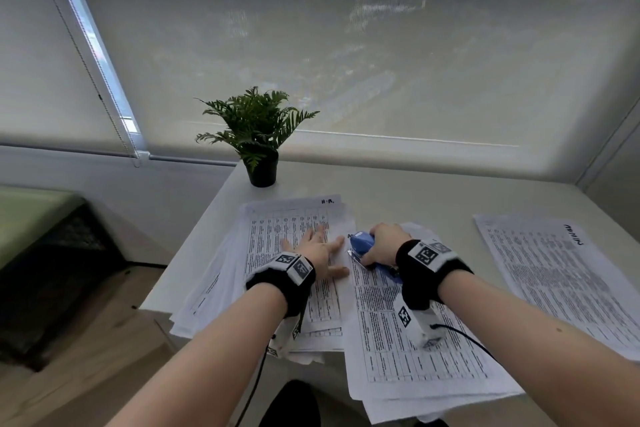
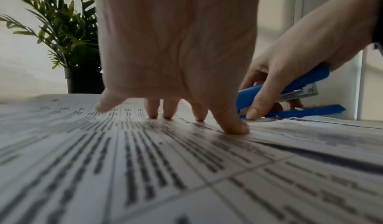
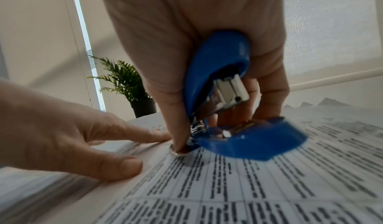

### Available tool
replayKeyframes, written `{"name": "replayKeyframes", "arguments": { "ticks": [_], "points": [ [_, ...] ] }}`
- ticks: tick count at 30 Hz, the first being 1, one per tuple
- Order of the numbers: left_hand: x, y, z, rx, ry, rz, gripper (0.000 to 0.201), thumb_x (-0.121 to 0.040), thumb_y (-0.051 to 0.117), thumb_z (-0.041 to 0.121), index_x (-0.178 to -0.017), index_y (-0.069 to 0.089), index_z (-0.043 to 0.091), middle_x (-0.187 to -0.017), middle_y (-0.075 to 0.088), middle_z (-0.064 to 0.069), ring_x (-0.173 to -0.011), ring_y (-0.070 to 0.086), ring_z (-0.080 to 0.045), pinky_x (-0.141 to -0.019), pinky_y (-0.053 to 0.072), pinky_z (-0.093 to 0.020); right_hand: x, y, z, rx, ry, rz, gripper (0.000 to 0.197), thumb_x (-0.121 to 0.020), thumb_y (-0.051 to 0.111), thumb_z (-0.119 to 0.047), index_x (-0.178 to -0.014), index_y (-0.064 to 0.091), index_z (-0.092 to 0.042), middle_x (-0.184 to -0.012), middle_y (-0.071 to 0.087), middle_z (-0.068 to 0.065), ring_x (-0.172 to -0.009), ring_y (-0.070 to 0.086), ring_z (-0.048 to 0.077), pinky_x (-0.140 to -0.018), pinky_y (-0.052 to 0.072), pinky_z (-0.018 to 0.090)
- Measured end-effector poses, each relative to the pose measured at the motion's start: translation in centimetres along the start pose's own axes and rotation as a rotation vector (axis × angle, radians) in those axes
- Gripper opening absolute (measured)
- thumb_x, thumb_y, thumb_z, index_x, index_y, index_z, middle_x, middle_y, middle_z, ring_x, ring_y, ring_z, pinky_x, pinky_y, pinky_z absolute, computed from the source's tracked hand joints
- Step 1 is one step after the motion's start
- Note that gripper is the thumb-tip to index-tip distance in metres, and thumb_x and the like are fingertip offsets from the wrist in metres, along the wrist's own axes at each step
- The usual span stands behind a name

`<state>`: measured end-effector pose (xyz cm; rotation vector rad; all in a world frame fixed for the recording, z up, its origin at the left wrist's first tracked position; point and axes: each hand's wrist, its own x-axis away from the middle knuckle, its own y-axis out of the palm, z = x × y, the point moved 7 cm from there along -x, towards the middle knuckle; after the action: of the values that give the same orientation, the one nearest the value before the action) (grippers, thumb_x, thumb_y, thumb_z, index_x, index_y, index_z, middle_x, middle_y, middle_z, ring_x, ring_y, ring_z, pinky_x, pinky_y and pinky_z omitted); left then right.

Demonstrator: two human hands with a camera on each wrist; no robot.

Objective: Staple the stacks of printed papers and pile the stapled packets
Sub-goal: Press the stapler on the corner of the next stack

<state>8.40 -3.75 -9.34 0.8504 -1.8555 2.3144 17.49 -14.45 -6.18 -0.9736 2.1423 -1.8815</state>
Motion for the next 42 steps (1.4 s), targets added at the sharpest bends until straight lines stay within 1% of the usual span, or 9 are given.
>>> {"name": "replayKeyframes", "arguments": {
  "ticks": [3, 7, 15, 17, 20, 23, 27, 34, 42],
  "points": [
    [0.2, -0.1, 0.2, -0.030, -0.007, -0.012, 0.078, -0.087, 0.043, 0.064, -0.149, 0.000, 0.042, -0.160, -0.014, -0.005, -0.148, -0.009, -0.027, -0.109, -0.004, -0.069, 0.1, 0.3, 0.5, -0.039, 0.002, 0.017, 0.046, -0.074, 0.075, -0.027, -0.114, 0.061, -0.010, -0.111, 0.066, 0.011, -0.086, 0.055, 0.023, -0.073, 0.045, 0.026],
    [0.4, -0.4, 0.3, -0.049, -0.011, -0.008, 0.077, -0.088, 0.043, 0.063, -0.149, 0.001, 0.041, -0.160, -0.013, -0.006, -0.148, -0.007, -0.029, -0.108, -0.005, -0.070, 0.2, 0.8, 0.8, -0.105, -0.014, 0.080, 0.048, -0.075, 0.075, -0.031, -0.118, 0.059, -0.015, -0.115, 0.063, 0.011, -0.103, 0.060, 0.027, -0.088, 0.048, 0.031],
    [0.6, -0.5, 0.4, -0.060, -0.008, -0.006, 0.077, -0.088, 0.043, 0.064, -0.149, 0.002, 0.041, -0.160, -0.011, -0.007, -0.148, -0.006, -0.030, -0.107, -0.005, -0.071, 0.3, 0.5, 0.3, -0.098, -0.075, 0.083, 0.041, -0.078, 0.072, -0.032, -0.112, 0.060, -0.013, -0.111, 0.064, 0.011, -0.101, 0.060, 0.026, -0.088, 0.049, 0.032],
    [0.6, -0.4, 0.3, -0.063, -0.011, -0.004, 0.077, -0.088, 0.042, 0.064, -0.149, 0.001, 0.042, -0.160, -0.011, -0.007, -0.148, -0.006, -0.029, -0.108, -0.006, -0.070, 0.2, 0.3, 0.1, -0.089, -0.063, 0.065, 0.040, -0.078, 0.072, -0.031, -0.111, 0.061, -0.011, -0.110, 0.064, 0.011, -0.098, 0.059, 0.027, -0.083, 0.049, 0.031],
    [0.5, -0.3, 0.1, -0.074, -0.016, -0.005, 0.078, -0.087, 0.040, 0.067, -0.148, -0.002, 0.044, -0.160, -0.013, -0.006, -0.148, -0.006, -0.028, -0.109, -0.005, -0.070, 0.3, 0.5, 0.2, -0.119, -0.076, 0.078, 0.042, -0.079, 0.071, -0.031, -0.114, 0.059, -0.011, -0.112, 0.065, 0.011, -0.092, 0.057, 0.025, -0.075, 0.042, 0.026],
    [0.5, -0.3, 0.0, -0.077, -0.016, 0.001, 0.078, -0.087, 0.040, 0.067, -0.148, -0.003, 0.043, -0.160, -0.013, -0.007, -0.148, -0.006, -0.029, -0.109, -0.004, -0.070, 0.8, 1.0, 0.4, -0.152, -0.121, 0.133, 0.042, -0.082, 0.068, -0.032, -0.117, 0.056, -0.011, -0.114, 0.064, 0.012, -0.102, 0.059, 0.027, -0.078, 0.040, 0.028],
    [0.5, -0.3, 0.1, -0.064, -0.016, 0.001, 0.078, -0.087, 0.040, 0.066, -0.149, -0.003, 0.043, -0.160, -0.014, -0.007, -0.148, -0.006, -0.029, -0.109, -0.006, -0.070, 0.7, 1.4, 0.0, -0.131, -0.121, 0.159, 0.039, -0.086, 0.064, -0.032, -0.116, 0.052, -0.010, -0.115, 0.062, 0.012, -0.104, 0.058, 0.026, -0.079, 0.039, 0.028],
    [0.3, -0.2, 0.1, -0.061, -0.012, 0.006, 0.078, -0.088, 0.041, 0.065, -0.149, -0.003, 0.042, -0.160, -0.013, -0.007, -0.148, -0.006, -0.029, -0.108, -0.007, -0.069, -0.2, 1.7, -0.3, -0.057, -0.101, 0.091, 0.048, -0.088, 0.061, -0.034, -0.125, 0.045, -0.007, -0.125, 0.056, 0.015, -0.113, 0.055, 0.029, -0.093, 0.043, 0.035],
    [0.5, -0.5, 0.2, -0.039, -0.015, 0.026, 0.079, -0.088, 0.043, 0.063, -0.148, -0.005, 0.042, -0.160, -0.010, -0.005, -0.148, -0.004, -0.027, -0.109, -0.006, -0.069, -1.0, 0.8, -1.9, -0.061, -0.102, 0.062, 0.049, -0.088, 0.061, -0.032, -0.127, 0.044, -0.008, -0.126, 0.057, 0.014, -0.115, 0.054, 0.031, -0.096, 0.042, 0.036]
  ]
}}
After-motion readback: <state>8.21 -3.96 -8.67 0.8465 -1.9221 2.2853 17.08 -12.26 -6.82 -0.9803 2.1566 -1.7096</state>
